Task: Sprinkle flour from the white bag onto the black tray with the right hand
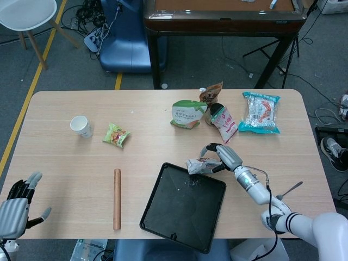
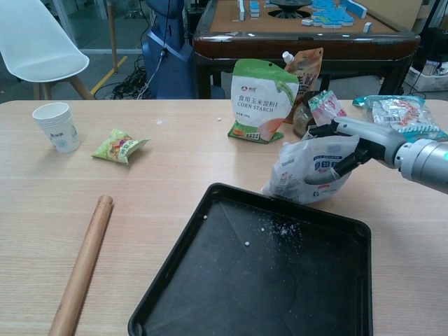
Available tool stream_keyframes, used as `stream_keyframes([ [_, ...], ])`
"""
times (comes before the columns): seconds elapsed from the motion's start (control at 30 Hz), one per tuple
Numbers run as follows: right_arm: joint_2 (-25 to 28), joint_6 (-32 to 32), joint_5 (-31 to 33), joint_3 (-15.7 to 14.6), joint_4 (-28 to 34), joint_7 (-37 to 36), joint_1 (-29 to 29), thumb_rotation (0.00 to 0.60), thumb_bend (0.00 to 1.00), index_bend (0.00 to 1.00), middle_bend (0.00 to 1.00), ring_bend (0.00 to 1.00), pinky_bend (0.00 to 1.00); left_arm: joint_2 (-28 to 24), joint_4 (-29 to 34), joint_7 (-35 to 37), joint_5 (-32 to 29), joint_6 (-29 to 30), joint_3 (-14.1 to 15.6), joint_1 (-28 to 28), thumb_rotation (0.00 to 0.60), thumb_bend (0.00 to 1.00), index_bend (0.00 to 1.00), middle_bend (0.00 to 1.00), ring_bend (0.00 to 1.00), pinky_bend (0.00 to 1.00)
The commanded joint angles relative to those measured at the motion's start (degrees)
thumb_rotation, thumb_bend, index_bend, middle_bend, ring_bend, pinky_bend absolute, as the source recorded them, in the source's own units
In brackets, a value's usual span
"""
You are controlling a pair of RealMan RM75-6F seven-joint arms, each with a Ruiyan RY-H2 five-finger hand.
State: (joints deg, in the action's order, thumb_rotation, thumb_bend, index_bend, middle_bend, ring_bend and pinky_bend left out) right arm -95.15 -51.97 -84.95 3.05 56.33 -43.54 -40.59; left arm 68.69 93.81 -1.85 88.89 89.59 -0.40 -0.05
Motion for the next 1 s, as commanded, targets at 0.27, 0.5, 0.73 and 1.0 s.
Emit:
stream_keyframes([
  [0.27,3.48,-5.8,-1.14,0.55,4.69,-1.32,2.57,0.6,0.06,0.41,0.35,0.21,0.18,-0.14,0.22,-0.25,0.03,0.06,-0.07,-0.07,0.6,0.21,0.07,0.09,0.12,0.06],
  [0.5,10.37,-11.77,-1.67,1.18,12.99,0.75,5.68,0.6,0.06,0.41,0.35,0.21,0.18,-0.6,0.81,-0.67,0.25,0.16,-0.28,-0.29,0.6,0.21,0.07,0.09,0.12,0.06],
  [0.73,19.8,-17.93,0.36,2.49,24.52,12.63,10.21,0.6,0.12,0.41,0.4,0.26,0.19,-1.08,1.45,-1.15,0.36,-0.02,-0.67,-0.79,0.6,0.21,0.07,0.09,0.12,0.06],
  [1.0,27.87,-27.12,5.66,2.35,36.12,37.22,18.49,0.6,0.34,0.49,0.53,0.47,0.48,-1.71,2.29,-1.74,0.39,-0.2,-1.01,-1.26,0.6,0.21,0.07,0.09,0.12,0.06],
])
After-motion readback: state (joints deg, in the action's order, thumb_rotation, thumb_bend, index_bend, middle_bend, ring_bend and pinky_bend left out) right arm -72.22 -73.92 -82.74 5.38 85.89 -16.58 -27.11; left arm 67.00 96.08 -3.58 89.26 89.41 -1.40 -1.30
